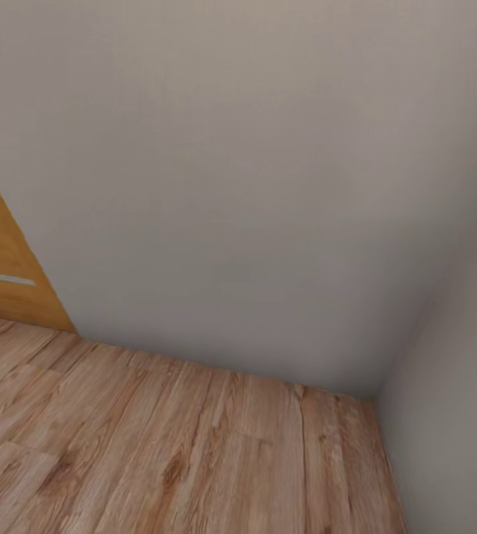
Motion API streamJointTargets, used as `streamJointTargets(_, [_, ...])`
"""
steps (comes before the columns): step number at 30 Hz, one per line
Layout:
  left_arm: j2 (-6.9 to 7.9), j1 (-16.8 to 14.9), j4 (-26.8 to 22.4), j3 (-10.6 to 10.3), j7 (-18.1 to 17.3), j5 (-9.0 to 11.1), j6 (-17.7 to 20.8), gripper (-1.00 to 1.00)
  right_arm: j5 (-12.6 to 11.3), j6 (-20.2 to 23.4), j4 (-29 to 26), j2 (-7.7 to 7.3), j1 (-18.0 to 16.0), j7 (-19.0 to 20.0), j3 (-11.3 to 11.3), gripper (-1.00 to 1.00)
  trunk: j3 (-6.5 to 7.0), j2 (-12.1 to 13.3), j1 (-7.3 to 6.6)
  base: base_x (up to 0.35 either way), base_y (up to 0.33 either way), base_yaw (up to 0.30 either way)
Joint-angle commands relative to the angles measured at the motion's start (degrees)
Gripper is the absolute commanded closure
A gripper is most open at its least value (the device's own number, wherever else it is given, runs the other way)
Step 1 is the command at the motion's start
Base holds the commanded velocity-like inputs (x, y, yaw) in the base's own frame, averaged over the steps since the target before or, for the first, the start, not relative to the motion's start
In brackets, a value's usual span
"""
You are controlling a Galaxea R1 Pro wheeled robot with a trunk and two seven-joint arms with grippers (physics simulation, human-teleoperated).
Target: Move the two storage containers from the living room to the garage. In the garage, place one container on the floor and stack the other container on top of it (either order is fine).
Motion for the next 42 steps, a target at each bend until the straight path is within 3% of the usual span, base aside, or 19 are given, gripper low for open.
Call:
streamJointTargets(1, [0.01, -0.06, 0.09, -0.48, -0.23, 0.58, -0.17, -1.00, -0.58, -0.22, 0.03, 0.00, -0.02, -0.19, 0.49, -1.00, -0.05, -0.02, 0.03, 0.336, 0.000, 0.289])
streamJointTargets(20, [0.05, -0.07, 0.08, -0.48, -0.23, 0.58, -0.17, -1.00, -0.58, -0.22, 0.03, 0.00, -0.02, -0.19, 0.49, -1.00, -0.16, -0.02, 0.03, 0.279, 0.000, 0.157])
streamJointTargets(42, [0.14, -0.07, 0.12, -0.48, -0.23, 0.58, -0.17, -1.00, -0.58, -0.18, 0.03, 0.00, -0.02, -0.19, 0.49, -1.00, -0.54, -0.02, 0.03, 0.034, 0.013, 0.253])
